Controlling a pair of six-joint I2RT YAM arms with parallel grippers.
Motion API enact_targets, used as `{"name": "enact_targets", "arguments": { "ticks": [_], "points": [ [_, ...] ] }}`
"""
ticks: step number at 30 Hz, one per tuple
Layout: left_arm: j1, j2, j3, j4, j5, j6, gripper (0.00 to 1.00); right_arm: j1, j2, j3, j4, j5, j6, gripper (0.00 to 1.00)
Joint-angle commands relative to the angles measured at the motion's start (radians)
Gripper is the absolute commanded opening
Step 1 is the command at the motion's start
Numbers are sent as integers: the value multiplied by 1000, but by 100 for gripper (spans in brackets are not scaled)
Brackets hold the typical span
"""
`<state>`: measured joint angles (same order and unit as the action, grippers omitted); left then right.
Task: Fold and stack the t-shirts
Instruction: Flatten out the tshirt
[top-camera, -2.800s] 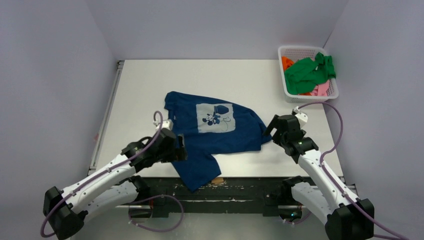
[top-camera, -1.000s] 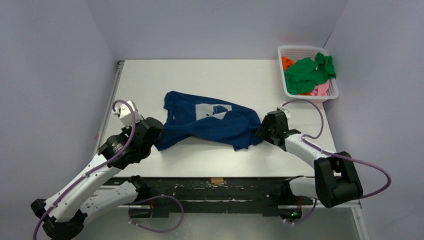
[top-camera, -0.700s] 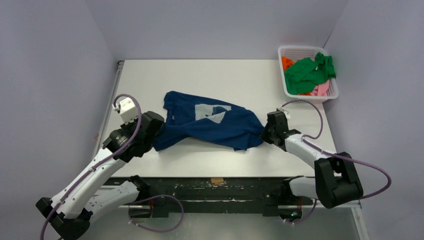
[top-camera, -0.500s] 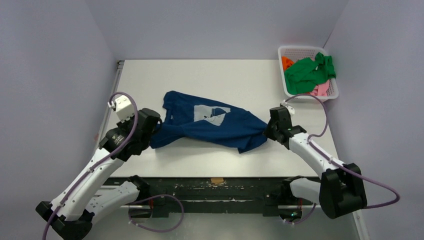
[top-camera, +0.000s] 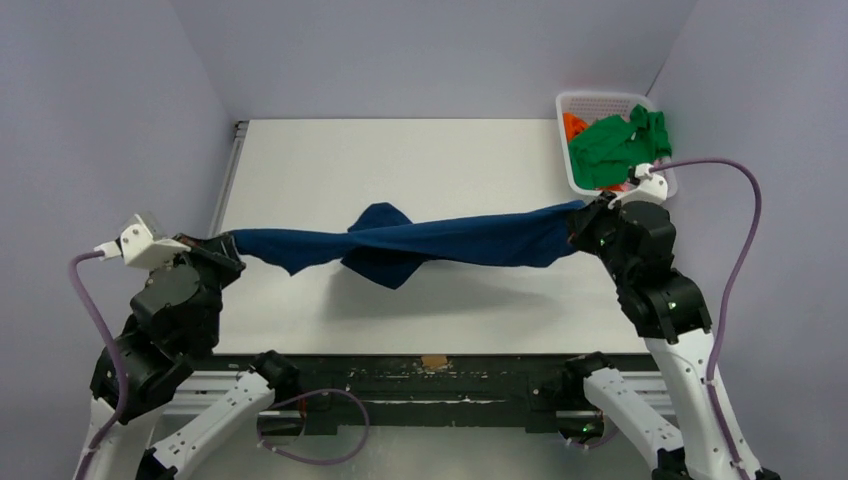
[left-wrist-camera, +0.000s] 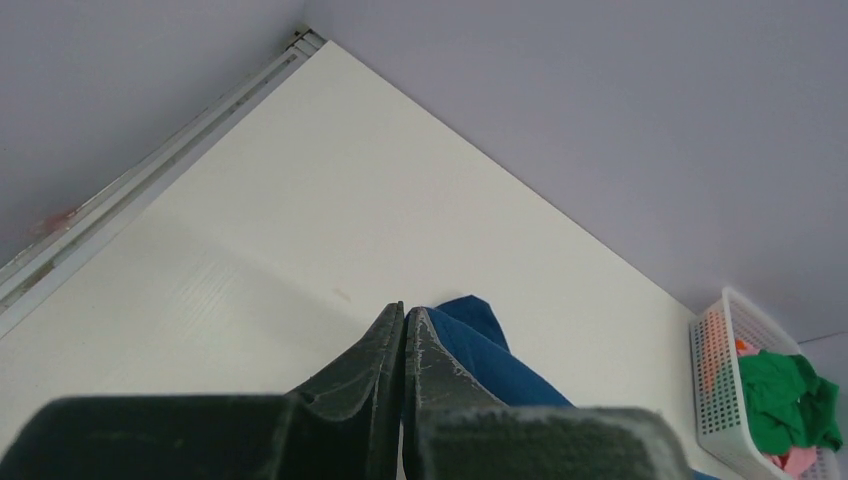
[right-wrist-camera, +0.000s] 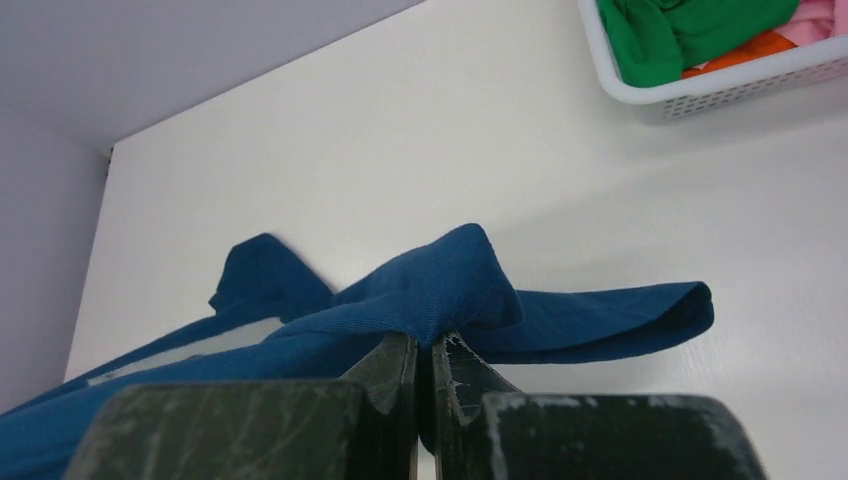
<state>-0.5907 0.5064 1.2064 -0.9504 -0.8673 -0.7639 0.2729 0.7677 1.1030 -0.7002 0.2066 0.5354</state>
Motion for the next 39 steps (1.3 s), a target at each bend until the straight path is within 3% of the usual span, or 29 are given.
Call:
{"name": "enact_targets", "arguments": {
  "ticks": [1, 6, 10, 11, 15, 18, 23, 27, 30, 39],
  "points": [
    [6, 36, -36, 36, 44, 39, 0, -4, 19, -1, -86, -1, -41, 0],
    [6, 152, -150, 17, 54, -45, 0, -4, 159, -108, -11, -19, -50, 0],
    [8, 306, -215, -22, 17, -132, 0, -13, 404, -153, 83, -16, -35, 2],
    [8, 348, -221, -43, 9, -156, 0, -20, 462, -141, 96, -13, -30, 7],
    [8, 467, -237, -70, 24, -209, 0, -28, 615, -70, 62, 27, -2, 45],
    [8, 489, -268, -45, 48, -209, 0, -28, 545, -109, 62, 63, 31, 56],
    [9, 459, -319, -4, 68, -198, 0, -27, 350, -275, 30, 41, 35, 57],
    [8, 436, -352, 25, 94, -187, 0, -28, 247, -461, 119, -75, 53, 54],
    [8, 427, -369, 30, 102, -187, 0, -27, 264, -525, 190, -120, 54, 53],
    [9, 441, -378, 37, 106, -187, 0, -26, 437, -510, 302, -183, 39, 46]
  ]
}}
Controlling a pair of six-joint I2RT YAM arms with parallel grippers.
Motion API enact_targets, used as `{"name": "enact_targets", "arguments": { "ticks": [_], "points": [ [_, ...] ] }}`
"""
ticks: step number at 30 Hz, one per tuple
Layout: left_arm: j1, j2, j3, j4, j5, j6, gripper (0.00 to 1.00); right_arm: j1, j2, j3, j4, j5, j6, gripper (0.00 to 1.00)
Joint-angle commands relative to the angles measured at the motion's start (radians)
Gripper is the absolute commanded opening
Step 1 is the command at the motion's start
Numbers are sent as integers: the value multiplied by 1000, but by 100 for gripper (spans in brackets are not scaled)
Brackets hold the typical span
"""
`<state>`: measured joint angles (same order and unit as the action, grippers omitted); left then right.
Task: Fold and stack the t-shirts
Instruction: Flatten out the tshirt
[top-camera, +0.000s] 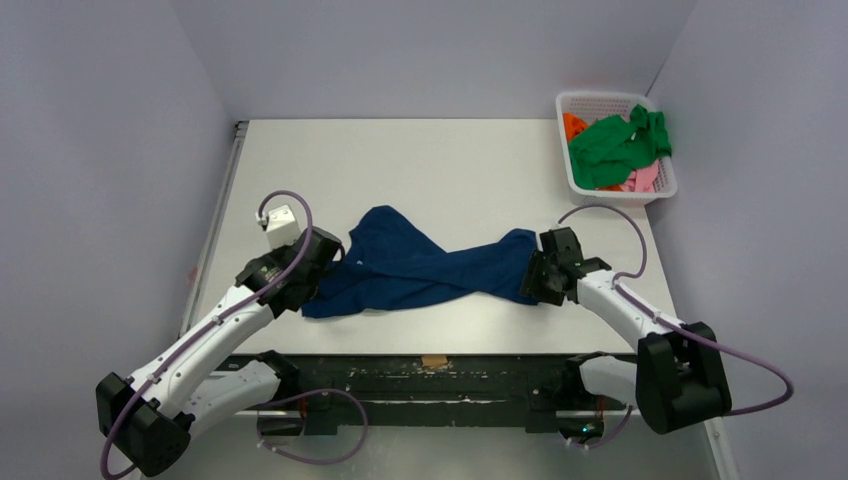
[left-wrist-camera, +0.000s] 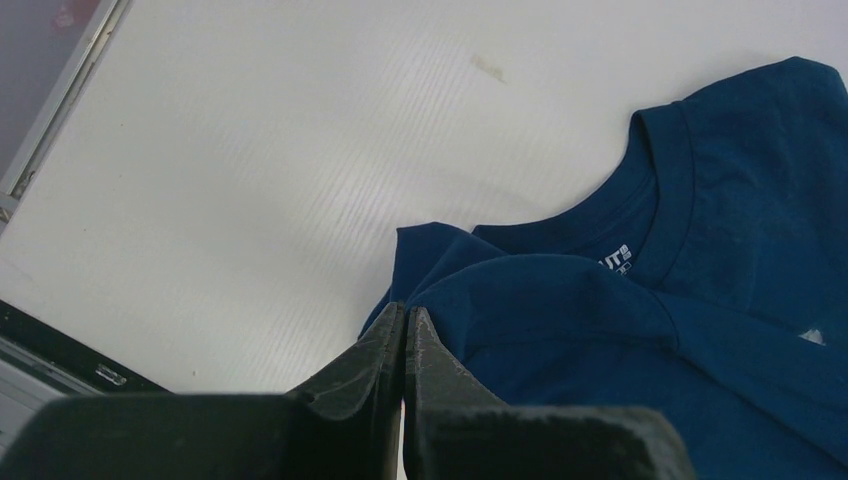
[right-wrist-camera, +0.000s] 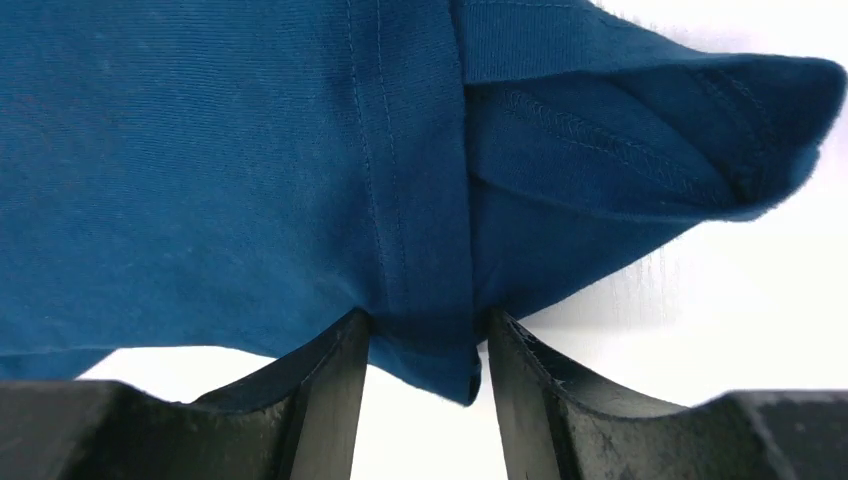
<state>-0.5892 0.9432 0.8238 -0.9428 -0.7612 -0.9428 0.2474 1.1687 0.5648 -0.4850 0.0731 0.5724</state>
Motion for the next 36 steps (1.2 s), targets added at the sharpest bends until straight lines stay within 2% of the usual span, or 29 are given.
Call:
{"name": "enact_targets", "arguments": {
  "ticks": [1, 14, 21, 31, 36],
  "points": [
    [7, 7, 6, 29, 2, -9, 0, 0, 38, 28, 84, -55, 3, 45],
    [7, 9, 2, 25, 6, -13, 0, 3, -83, 33, -51, -66, 19, 44],
    [6, 16, 0, 28, 10, -14, 0, 5, -52, 21, -41, -100, 13, 44],
    [7, 17, -5, 29, 13, -22, 0, 12, -93, -5, -48, -134, 49, 37],
    [6, 14, -10, 26, 13, -24, 0, 13, -35, -16, 6, -125, 62, 35]
  ]
}}
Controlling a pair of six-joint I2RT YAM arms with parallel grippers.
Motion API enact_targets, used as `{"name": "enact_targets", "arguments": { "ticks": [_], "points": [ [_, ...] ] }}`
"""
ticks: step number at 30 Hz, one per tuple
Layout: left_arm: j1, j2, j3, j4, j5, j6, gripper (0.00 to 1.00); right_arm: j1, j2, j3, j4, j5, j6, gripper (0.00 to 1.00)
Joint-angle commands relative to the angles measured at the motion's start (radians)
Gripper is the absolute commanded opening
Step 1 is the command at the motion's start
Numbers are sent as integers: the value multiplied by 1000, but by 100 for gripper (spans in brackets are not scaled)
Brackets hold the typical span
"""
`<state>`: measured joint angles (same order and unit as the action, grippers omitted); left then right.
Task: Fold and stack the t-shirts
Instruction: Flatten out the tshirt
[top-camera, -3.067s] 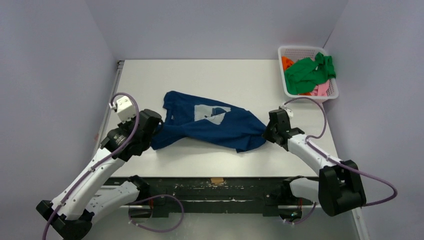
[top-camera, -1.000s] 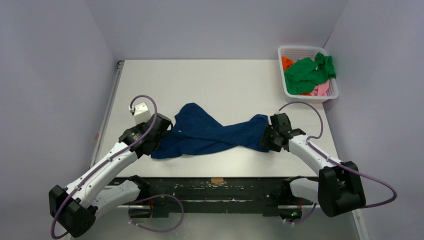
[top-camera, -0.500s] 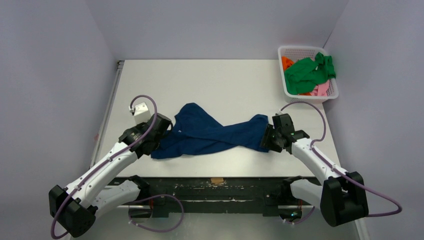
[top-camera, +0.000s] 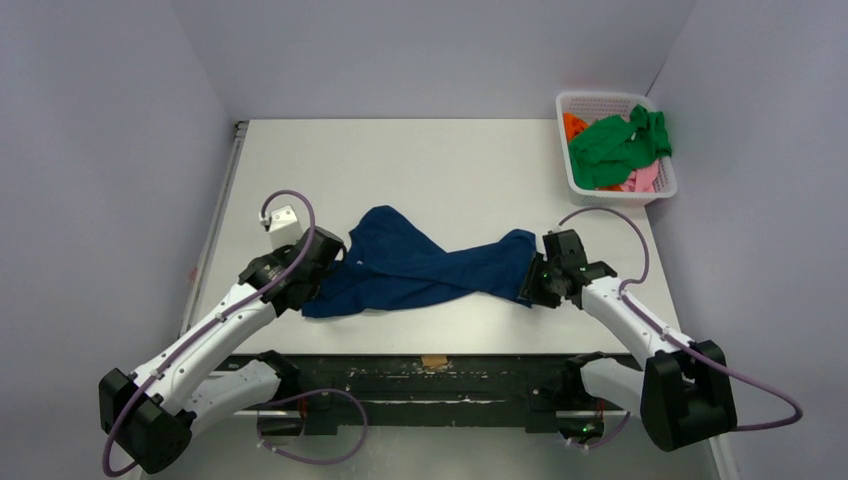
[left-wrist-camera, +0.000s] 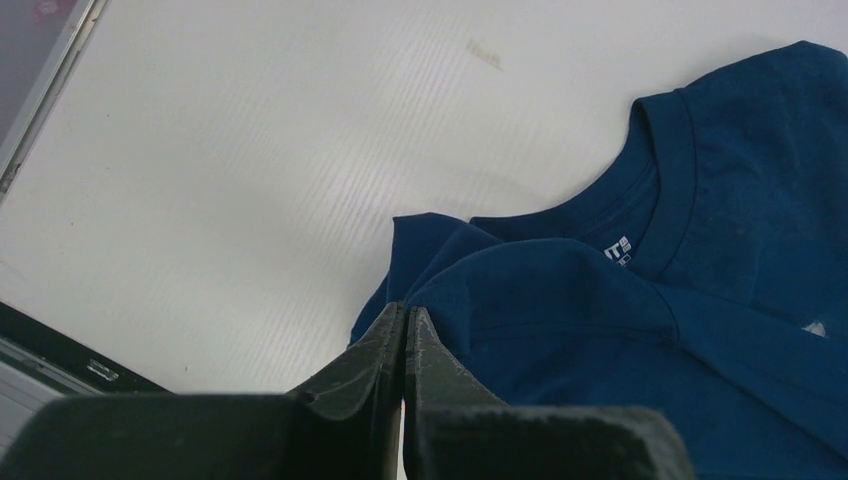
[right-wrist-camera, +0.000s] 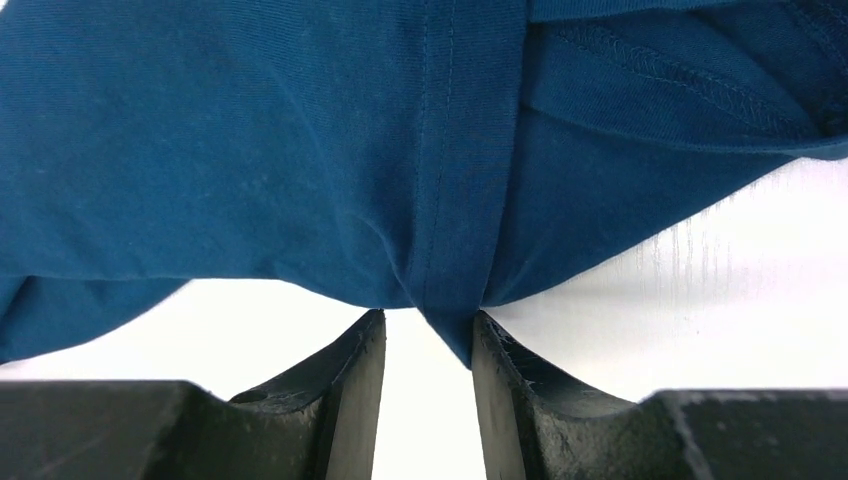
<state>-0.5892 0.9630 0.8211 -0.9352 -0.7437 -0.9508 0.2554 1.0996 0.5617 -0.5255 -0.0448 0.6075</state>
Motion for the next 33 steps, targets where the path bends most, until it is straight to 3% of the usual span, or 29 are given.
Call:
{"name": "enact_targets", "arguments": {
  "ticks": [1, 4, 7, 13, 22, 29, 33],
  "points": [
    [6, -6, -8, 19, -6, -17, 0, 5, 50, -15, 57, -4, 28, 35],
    [6, -8, -8, 16, -9, -18, 0, 5, 97, -28, 80, 25, 31, 31],
    [7, -11, -3, 2, -21, -22, 0, 5, 94, -35, 90, 27, 38, 0],
    [7, -99, 50, -82, -74, -59, 0, 5, -102, 48, -94, 99, 26, 0],
    [6, -374, 183, -77, -62, 66, 0, 5, -382, 296, -328, 92, -14, 0],
    [6, -519, 344, 4, -16, 223, 0, 5, -455, 498, -347, 50, -15, 0],
    [6, -471, 424, 139, 26, 331, 0, 5, -391, 582, -267, 57, -22, 0]
  ]
}}
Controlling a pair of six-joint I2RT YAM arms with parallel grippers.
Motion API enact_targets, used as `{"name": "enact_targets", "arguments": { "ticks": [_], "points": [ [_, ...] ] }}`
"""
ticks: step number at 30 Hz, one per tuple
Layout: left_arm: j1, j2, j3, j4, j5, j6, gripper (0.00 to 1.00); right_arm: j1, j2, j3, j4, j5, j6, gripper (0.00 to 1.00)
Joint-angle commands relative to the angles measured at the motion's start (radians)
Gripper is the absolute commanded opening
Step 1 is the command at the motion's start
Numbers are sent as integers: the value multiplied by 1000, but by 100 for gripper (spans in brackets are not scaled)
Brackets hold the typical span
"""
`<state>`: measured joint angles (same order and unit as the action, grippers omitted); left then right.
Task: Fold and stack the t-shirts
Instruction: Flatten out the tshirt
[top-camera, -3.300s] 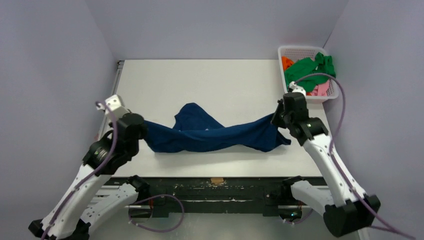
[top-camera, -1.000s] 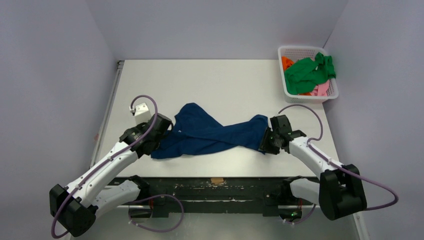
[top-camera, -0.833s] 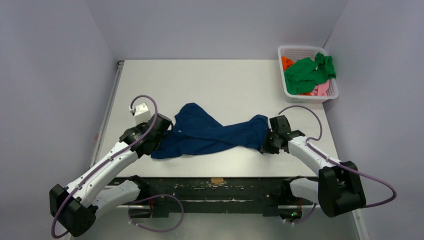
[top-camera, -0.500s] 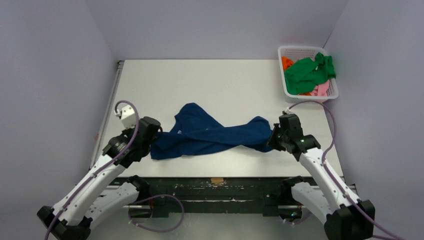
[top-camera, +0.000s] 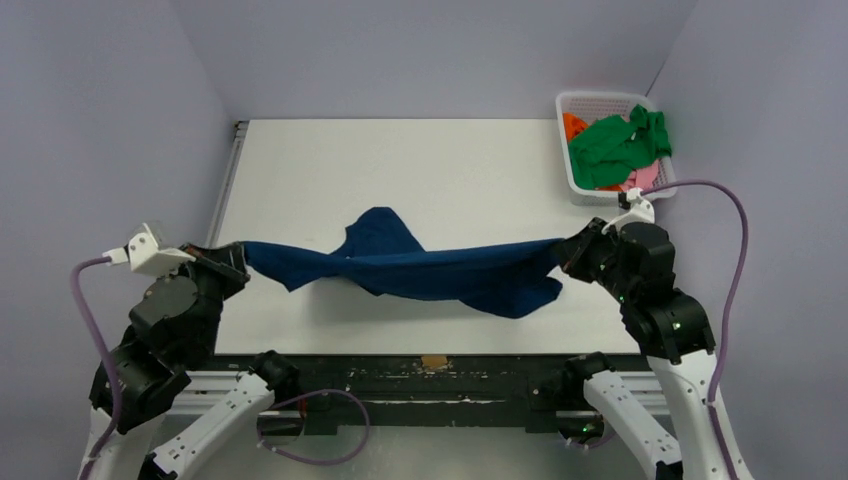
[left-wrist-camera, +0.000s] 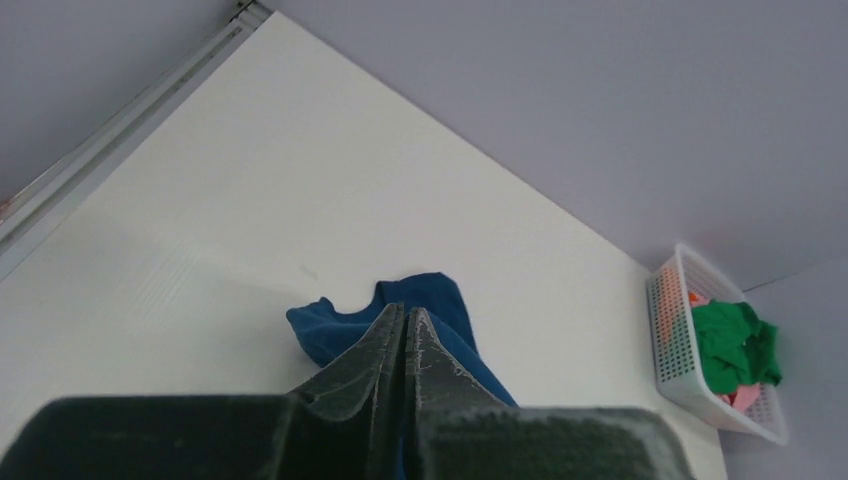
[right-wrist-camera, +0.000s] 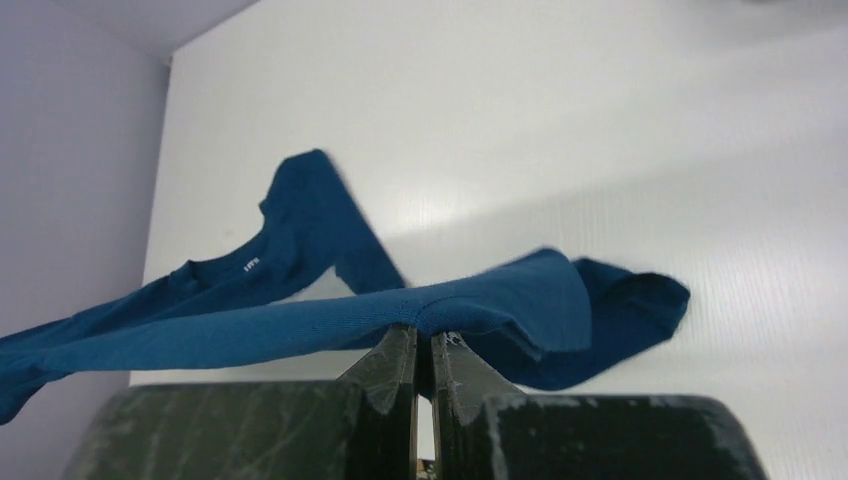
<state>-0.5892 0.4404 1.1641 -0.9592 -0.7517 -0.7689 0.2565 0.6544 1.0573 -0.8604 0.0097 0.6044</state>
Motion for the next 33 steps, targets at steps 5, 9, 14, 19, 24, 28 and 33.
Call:
{"name": "enact_targets", "arguments": {
  "ticks": [5, 9, 14, 19, 24, 28, 33],
  "points": [
    [15, 364, 246, 339, -79, 339, 0, -1, 346, 259, 229, 16, -70, 0],
    [219, 773, 705, 287, 107, 416, 0, -100, 686, 605, 311, -92, -105, 0],
    [346, 1334, 1632, 212, 308, 617, 0, -213, 1188, 1413, 215, -245, -52, 0],
    [363, 1112, 1301, 700, 438, 699, 0, -321, 1208, 1478, 585, -542, 194, 0],
    [371, 1052, 1314, 558, 498, 679, 0, -371, 1012, 1094, 714, -594, 154, 0],
    [371, 856, 864, 553, 456, 675, 0, -371, 926, 807, 604, -692, 25, 0],
    [368, 528, 162, 619, 567, 538, 0, -371, 797, 328, 642, -662, -87, 0]
  ]
}}
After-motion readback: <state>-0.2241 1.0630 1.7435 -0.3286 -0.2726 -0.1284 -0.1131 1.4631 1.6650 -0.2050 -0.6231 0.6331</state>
